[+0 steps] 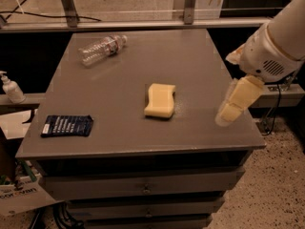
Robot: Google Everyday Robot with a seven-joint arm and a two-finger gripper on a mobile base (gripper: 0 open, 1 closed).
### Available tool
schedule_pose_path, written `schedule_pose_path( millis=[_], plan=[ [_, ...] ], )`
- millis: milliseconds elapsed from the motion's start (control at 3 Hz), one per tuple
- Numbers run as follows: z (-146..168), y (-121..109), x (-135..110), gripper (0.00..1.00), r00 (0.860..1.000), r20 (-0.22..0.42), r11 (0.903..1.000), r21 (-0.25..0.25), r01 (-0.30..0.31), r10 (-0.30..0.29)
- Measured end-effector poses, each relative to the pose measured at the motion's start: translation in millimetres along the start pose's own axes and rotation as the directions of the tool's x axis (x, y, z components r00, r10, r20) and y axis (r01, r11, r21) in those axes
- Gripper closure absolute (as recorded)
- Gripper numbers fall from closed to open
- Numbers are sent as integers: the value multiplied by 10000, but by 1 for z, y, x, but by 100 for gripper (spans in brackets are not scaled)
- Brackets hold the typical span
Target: Move sponge near water bottle
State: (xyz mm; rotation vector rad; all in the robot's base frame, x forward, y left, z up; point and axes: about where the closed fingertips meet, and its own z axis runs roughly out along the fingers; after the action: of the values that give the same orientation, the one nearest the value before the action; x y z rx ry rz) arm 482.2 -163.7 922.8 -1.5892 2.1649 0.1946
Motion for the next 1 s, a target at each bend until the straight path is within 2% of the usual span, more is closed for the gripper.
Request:
schedule_pose_path(
  millis=[333,667,1000],
  plan=[
    [26,7,-34,0,9952,906,9986,-332,407,-375],
    [54,15,-64,0,9846,1526,9941,-539,946,-854],
    [81,14,-75,0,9803,1616,9902,-619,1249,-1136]
  ],
)
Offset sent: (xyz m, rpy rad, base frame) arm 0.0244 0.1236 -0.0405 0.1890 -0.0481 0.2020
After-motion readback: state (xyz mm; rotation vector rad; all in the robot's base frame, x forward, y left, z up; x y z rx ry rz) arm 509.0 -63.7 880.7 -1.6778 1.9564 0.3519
